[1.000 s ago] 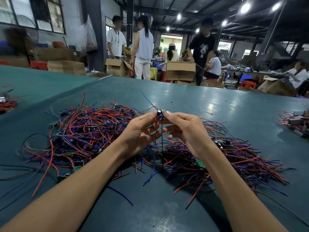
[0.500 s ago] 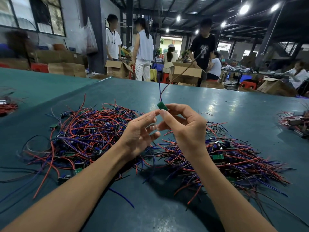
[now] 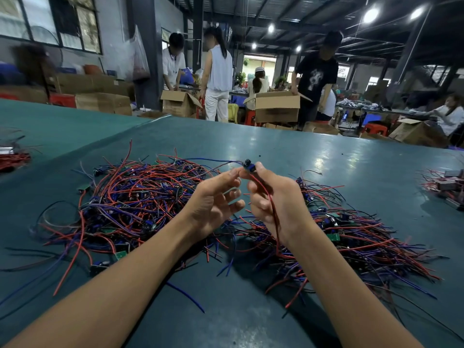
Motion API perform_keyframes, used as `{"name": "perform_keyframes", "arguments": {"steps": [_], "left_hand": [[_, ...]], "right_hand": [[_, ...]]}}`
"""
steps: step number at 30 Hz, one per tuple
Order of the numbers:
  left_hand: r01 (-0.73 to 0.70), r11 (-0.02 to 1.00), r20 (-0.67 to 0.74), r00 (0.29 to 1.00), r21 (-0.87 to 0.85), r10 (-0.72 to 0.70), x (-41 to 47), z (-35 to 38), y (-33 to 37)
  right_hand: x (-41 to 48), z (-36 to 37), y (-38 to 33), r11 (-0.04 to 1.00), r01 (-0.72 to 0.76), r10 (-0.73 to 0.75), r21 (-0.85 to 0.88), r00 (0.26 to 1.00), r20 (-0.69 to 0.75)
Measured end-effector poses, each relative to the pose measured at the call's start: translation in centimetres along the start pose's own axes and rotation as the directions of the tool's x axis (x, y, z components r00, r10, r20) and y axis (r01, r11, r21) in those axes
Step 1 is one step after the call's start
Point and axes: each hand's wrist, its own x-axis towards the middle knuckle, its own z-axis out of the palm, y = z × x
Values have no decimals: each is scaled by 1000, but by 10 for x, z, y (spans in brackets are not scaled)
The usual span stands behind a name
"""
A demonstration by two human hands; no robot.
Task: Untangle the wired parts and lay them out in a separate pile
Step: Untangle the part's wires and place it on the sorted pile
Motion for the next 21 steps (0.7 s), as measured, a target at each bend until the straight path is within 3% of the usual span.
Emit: {"name": "perform_keyframes", "arguments": {"steps": [3,7,11,14,16,17,19,21], "left_hand": [[-5,999,5,1000,41,5,2,-1,-1],[-64,998,-46,997,-10,64,5,-1,-3],[-123,985,-115,987,-124,109,9,-2,-4],[-115,984,-121,988,-135,99,9,-1,-4],[-127,991,-100,987,-50,122,7,1,-5],[-157,985,-71,984,76,163,5,2,-6],[-264,863,54,962,431,267,-1,8,-11],[-362,719,217,932,593,290,-6,17,-21]], "right_hand": [[3,-1,0,979,-173,174,108,985,5],[4,-5,-3,955,-265,263,136,964,28],[3,-11,-17,952,-284,287,-111,958,14],[-1,-25,-39,891,-271,271,-363,961,-52],[-8,-40,-58,804,-247,215,-542,969,-123],[-13,-48,-69,736,-237,175,-634,971,-160],[-26,-69,-91,559,-241,114,-794,970,-214],[-40,-92,-111,350,-265,78,-898,964,-254]]}}
